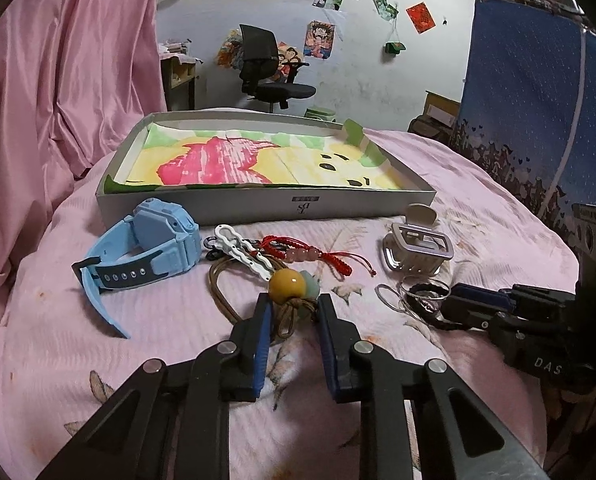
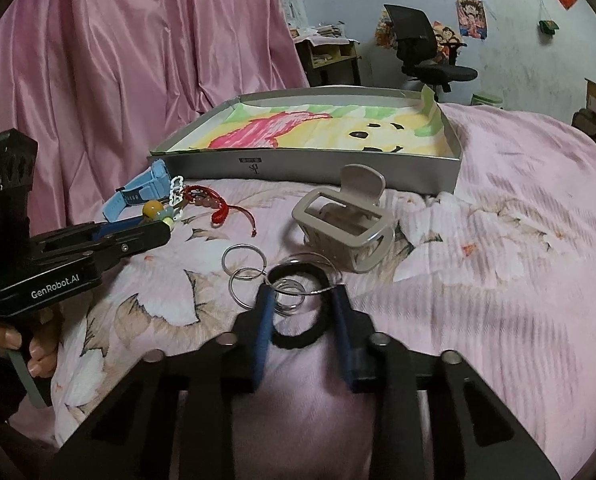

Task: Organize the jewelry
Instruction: 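Carry bead hair tie with left tool while right tool carries black tie to tray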

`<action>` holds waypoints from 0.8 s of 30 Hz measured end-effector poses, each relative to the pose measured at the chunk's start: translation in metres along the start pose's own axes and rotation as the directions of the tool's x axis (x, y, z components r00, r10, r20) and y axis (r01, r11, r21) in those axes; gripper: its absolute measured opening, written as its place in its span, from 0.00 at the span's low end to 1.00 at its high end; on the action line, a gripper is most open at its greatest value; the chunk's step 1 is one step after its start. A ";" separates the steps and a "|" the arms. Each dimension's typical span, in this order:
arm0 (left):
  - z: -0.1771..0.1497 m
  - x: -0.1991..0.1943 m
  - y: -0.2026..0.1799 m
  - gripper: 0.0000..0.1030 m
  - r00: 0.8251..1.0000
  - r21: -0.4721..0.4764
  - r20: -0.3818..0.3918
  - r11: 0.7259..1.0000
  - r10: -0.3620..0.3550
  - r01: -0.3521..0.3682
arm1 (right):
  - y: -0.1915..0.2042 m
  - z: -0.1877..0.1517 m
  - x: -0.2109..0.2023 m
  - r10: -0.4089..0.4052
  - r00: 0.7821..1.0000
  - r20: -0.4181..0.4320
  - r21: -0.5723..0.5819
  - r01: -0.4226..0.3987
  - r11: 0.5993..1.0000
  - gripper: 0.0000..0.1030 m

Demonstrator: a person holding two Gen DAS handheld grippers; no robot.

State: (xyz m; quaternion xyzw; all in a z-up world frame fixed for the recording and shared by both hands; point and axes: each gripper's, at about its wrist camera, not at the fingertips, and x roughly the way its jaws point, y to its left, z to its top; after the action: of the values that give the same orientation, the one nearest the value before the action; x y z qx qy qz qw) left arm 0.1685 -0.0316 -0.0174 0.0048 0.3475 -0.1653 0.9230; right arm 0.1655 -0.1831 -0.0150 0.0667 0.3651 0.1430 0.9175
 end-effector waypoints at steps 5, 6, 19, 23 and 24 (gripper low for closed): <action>-0.002 -0.005 -0.002 0.19 1.000 -0.004 0.010 1.000 0.009 -0.009 | 0.000 -0.002 -0.002 0.000 1.000 -0.001 0.008 0.000 1.000 0.07; -0.002 -0.006 -0.002 0.17 1.000 -0.006 0.011 1.000 0.009 -0.009 | 0.001 -0.002 -0.003 0.000 1.000 0.000 0.004 0.000 1.000 0.06; -0.007 -0.025 -0.015 0.09 1.000 -0.002 0.022 1.000 -0.011 0.011 | 0.018 -0.002 -0.026 0.025 0.999 0.034 -0.042 -0.023 0.999 0.05; -0.007 -0.034 -0.018 0.09 0.999 0.002 0.031 1.000 -0.017 0.017 | 0.019 0.000 -0.033 0.027 0.998 0.059 -0.049 -0.024 0.998 0.05; -0.007 -0.036 -0.019 0.09 0.999 0.003 0.033 1.000 -0.020 0.020 | 0.020 0.000 -0.036 0.026 0.997 0.067 -0.051 -0.023 0.998 0.05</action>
State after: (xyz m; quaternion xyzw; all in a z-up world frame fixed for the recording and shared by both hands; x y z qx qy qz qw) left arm 0.1330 -0.0375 0.0027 -0.0004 0.3319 -0.1752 0.9269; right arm 0.1369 -0.1755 0.0129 0.0526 0.3293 0.1610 0.9289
